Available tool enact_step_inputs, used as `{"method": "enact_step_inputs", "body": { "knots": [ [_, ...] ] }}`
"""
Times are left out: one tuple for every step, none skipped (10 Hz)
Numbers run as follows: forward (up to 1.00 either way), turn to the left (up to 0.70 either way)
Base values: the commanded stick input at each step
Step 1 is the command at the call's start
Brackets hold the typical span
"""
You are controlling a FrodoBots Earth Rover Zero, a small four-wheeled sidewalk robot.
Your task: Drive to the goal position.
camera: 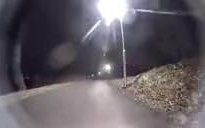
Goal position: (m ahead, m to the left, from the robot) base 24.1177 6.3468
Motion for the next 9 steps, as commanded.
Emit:
{"method": "enact_step_inputs", "body": {
  "knots": [
    [1.00,0.00],
    [1.00,0.00],
    [1.00,0.00],
    [1.00,0.00],
    [1.00,0.00],
    [1.00,0.00],
    [1.00,0.00],
    [1.00,0.00],
    [1.00,0.00]
  ]
}}
